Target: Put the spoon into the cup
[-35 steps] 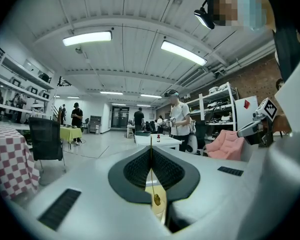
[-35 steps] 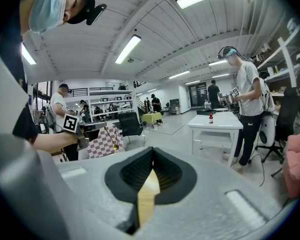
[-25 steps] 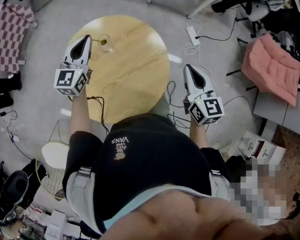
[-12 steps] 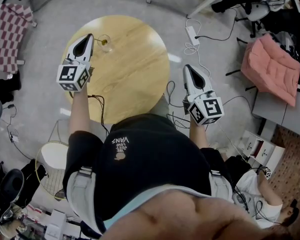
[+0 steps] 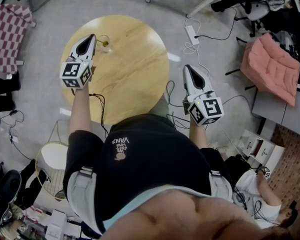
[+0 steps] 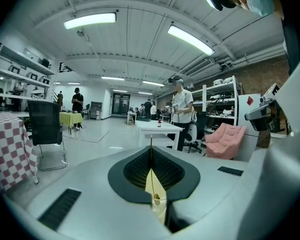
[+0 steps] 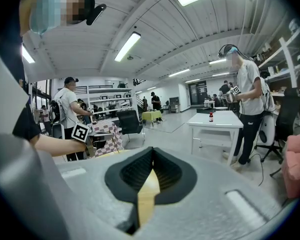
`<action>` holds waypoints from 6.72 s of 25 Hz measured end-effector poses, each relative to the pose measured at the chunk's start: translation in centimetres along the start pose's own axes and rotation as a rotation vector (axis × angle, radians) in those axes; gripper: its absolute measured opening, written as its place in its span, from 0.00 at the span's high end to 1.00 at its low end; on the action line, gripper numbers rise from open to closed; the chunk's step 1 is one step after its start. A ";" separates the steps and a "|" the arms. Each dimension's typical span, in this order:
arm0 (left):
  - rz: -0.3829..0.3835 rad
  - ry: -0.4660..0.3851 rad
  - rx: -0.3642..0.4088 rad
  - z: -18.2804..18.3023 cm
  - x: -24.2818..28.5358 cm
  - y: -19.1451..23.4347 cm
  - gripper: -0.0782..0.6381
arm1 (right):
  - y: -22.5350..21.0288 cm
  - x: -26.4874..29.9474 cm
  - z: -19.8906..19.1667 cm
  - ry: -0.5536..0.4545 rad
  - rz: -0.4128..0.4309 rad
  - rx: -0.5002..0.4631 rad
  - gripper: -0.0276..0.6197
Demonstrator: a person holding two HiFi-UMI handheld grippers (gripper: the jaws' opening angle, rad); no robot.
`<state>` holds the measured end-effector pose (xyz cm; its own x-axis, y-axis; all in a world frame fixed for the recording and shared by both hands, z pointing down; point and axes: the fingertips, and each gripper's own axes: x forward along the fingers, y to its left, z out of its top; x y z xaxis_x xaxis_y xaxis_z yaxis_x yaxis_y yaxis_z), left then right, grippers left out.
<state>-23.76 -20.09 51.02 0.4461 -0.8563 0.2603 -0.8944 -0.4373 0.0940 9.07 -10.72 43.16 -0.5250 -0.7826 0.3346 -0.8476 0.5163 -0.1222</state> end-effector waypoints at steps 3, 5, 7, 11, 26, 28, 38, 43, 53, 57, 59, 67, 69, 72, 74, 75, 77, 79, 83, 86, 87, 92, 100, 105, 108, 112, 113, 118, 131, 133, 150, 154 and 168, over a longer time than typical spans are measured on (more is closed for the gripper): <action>-0.002 0.009 -0.011 -0.5 0.1 -0.1 0.88 | 0.1 -0.2 0.0 -0.002 0.002 -0.002 0.96; 0.000 0.017 -0.019 -1.0 0.3 0.0 0.88 | 0.1 -0.2 -0.1 -0.003 0.003 -0.002 0.96; 0.000 0.028 -0.021 -1.5 0.6 0.1 0.88 | 0.0 -0.1 -0.1 -0.002 0.002 -0.002 0.96; -0.002 0.045 -0.036 -2.3 0.9 0.4 0.88 | -0.1 0.2 -0.3 0.001 0.000 -0.001 0.96; -0.007 0.110 -0.071 -4.4 1.4 0.3 0.89 | 0.2 0.0 -0.3 -0.003 0.000 -0.002 0.96; -0.006 0.121 -0.069 -4.5 1.5 0.3 0.89 | 0.1 0.0 -0.2 -0.002 0.000 -0.002 0.96; 0.004 0.154 -0.089 -5.6 1.8 0.5 0.89 | 0.0 -0.1 -0.1 -0.003 0.000 -0.002 0.96; 0.012 0.158 -0.092 -5.8 1.8 0.7 0.88 | 0.2 -0.2 -0.1 -0.005 0.003 -0.003 0.96; 0.019 0.182 -0.085 -6.6 2.1 0.7 0.88 | 0.3 -0.3 -0.2 -0.007 0.005 -0.003 0.96; 0.021 0.179 -0.082 -6.6 2.1 0.8 0.87 | 0.3 -0.2 -0.3 -0.005 0.007 0.000 0.96; 0.025 0.179 -0.087 -6.6 2.2 0.9 0.80 | 0.3 -0.2 -0.3 -0.006 0.007 0.000 0.96; 0.020 0.178 -0.110 -6.9 2.0 1.0 0.78 | 0.4 -0.1 -0.3 -0.007 0.008 0.000 0.96; 0.021 0.172 -0.111 -6.6 1.7 0.9 0.78 | 0.5 -0.3 -0.2 -0.009 0.008 0.000 0.96; 0.025 0.161 -0.112 -6.1 1.3 0.9 0.78 | 0.6 -0.4 0.1 -0.013 0.009 0.000 0.96; 0.027 0.151 -0.115 -5.9 1.0 1.0 0.78 | 0.7 -0.4 0.2 -0.017 0.015 0.001 0.96; 0.027 0.147 -0.115 -5.9 0.9 1.0 0.78 | 0.8 -0.3 0.2 -0.018 0.018 0.001 0.96; 0.026 0.144 -0.109 -5.7 0.8 0.9 0.78 | 0.8 -0.3 0.3 -0.021 0.022 0.000 0.96; 0.026 0.137 -0.107 -5.3 0.5 0.8 0.79 | 0.8 -0.6 0.5 -0.024 0.023 -0.002 0.96; 0.036 0.114 -0.104 -4.3 -0.8 -0.3 0.81 | 1.0 -1.8 0.8 -0.035 0.033 -0.005 0.96; 0.045 0.104 -0.100 -4.0 -1.4 -1.0 0.85 | 0.8 -2.3 0.8 -0.041 0.045 -0.009 0.96; 0.046 0.100 -0.100 -4.0 -1.5 -1.1 0.86 | 0.8 -2.3 0.8 -0.042 0.050 -0.010 0.96; 0.045 0.081 -0.097 -3.2 -2.6 -1.9 0.88 | 1.0 -2.3 1.1 -0.051 0.077 -0.016 0.96; 0.062 0.041 -0.073 -1.2 -4.4 -3.5 0.88 | 1.0 -2.5 1.9 -0.063 0.124 -0.034 0.96; 0.086 0.017 -0.061 0.1 -5.7 -4.7 0.88 | 1.0 -2.3 2.3 -0.068 0.167 -0.041 0.96; 0.104 0.007 -0.050 0.9 -6.5 -5.4 0.88 | 1.1 -2.0 2.7 -0.075 0.201 -0.051 0.96; 0.148 -0.006 -0.027 1.8 -7.6 -6.4 0.88 | 1.1 -1.5 3.2 -0.083 0.251 -0.060 0.96; 0.159 -0.012 -0.024 2.0 -7.9 -6.7 0.88 | 1.1 -1.3 3.2 -0.084 0.264 -0.062 0.96; 0.215 -0.043 -0.025 3.0 -9.8 -8.2 0.88 | 1.2 -0.8 4.0 -0.096 0.336 -0.081 0.96; 0.358 -0.081 -0.039 3.4 -14.5 -11.0 0.88 | 2.6 1.2 4.9 -0.102 0.508 -0.117 0.96; 0.374 -0.088 -0.035 3.7 -15.1 -11.6 0.88 | 2.9 1.5 5.0 -0.101 0.534 -0.121 0.96; 0.492 -0.165 -0.046 5.3 -17.8 -15.5 0.88 | 4.5 4.0 5.7 -0.089 0.691 -0.162 0.96; 0.510 -0.168 -0.047 5.2 -18.0 -16.2 0.88 | 5.0 4.7 5.7 -0.083 0.725 -0.172 0.96; 0.592 -0.176 -0.049 5.1 -19.8 -18.8 0.88 | 6.9 5.5 5.3 -0.072 0.825 -0.189 0.96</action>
<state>-15.56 3.68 39.21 -0.1308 -0.9842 0.1197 -0.9905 0.1350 0.0272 -0.07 -13.29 39.18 -0.9784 -0.1462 0.1460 -0.1668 0.9759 -0.1410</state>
